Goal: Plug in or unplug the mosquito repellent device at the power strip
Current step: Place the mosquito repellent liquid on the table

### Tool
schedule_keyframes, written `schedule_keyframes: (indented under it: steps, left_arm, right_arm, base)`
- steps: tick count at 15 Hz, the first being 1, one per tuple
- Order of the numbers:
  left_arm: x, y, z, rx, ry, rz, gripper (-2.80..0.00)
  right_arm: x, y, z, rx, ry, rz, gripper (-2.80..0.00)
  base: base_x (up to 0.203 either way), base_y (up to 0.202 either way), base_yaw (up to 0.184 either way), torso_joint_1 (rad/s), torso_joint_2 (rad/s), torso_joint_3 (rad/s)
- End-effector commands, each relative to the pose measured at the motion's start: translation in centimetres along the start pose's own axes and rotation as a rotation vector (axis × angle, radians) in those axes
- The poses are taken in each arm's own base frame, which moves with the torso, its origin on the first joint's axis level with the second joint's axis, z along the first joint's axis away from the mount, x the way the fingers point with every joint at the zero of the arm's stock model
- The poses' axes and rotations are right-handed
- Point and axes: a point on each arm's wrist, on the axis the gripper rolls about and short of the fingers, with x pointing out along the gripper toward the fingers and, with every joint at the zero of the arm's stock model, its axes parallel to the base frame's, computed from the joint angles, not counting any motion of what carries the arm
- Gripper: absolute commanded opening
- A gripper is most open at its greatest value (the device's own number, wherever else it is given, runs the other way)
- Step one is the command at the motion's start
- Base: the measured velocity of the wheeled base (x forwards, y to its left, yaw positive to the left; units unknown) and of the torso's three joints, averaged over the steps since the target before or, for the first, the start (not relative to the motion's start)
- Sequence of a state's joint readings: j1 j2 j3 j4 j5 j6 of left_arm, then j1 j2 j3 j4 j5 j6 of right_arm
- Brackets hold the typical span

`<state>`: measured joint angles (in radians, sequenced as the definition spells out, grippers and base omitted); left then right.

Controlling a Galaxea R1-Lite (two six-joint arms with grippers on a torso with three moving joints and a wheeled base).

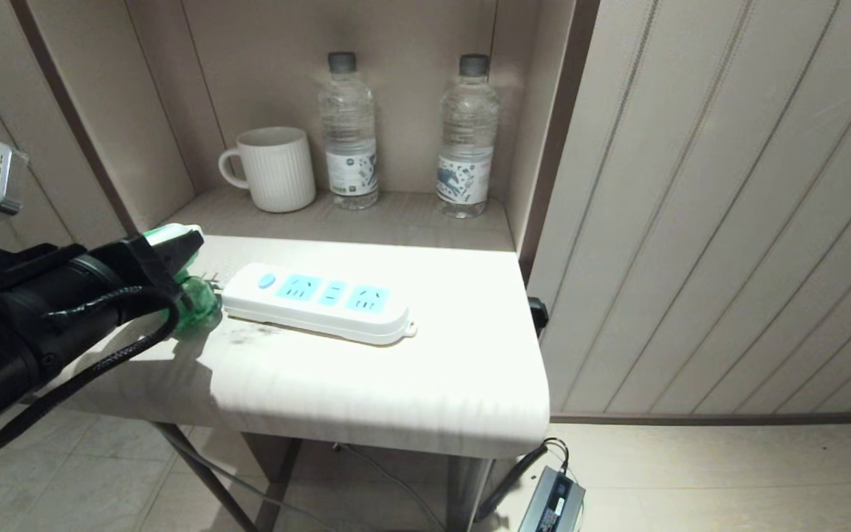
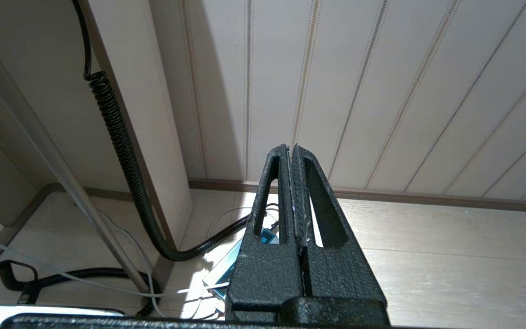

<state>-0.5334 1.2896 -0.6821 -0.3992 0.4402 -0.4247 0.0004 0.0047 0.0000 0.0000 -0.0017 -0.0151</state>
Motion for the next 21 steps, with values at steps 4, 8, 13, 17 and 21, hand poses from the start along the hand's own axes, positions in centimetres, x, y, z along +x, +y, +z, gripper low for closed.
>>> schedule_keyframes:
  steps: [4, 8, 13, 17, 21]
  left_arm:
    - [0.3, 0.0, -0.3, 0.005, 0.004, 0.013, -2.8]
    - [-3.1, 0.8, 1.9, 0.03, -0.087, -0.011, -2.8]
    - [-4.9, 1.4, 2.5, 0.106, -0.055, -0.001, -2.8]
    - [-4.9, 0.5, 4.7, 0.112, -0.116, -0.011, -2.8]
    - [-4.4, -0.2, 5.7, 0.209, -0.131, 0.033, -2.8]
  right_arm:
    - [0.0, 0.0, 0.0, 0.0, 0.0, 0.001, -2.8]
    - [0.0, 0.0, 0.0, 0.0, 0.0, 0.0, -2.8]
    - [0.0, 0.0, 0.0, 0.0, 0.0, 0.001, -2.8]
    - [0.0, 0.0, 0.0, 0.0, 0.0, 0.001, -2.8]
    - [0.0, 0.0, 0.0, 0.0, 0.0, 0.001, -2.8]
  base:
    - [0.0, 0.0, 0.0, 0.0, 0.0, 0.0]
    - [0.0, 0.0, 0.0, 0.0, 0.0, 0.0]
    - [0.0, 0.0, 0.0, 0.0, 0.0, 0.0]
    - [0.0, 0.0, 0.0, 0.0, 0.0, 0.0]
    - [0.0, 0.0, 0.0, 0.0, 0.0, 0.0]
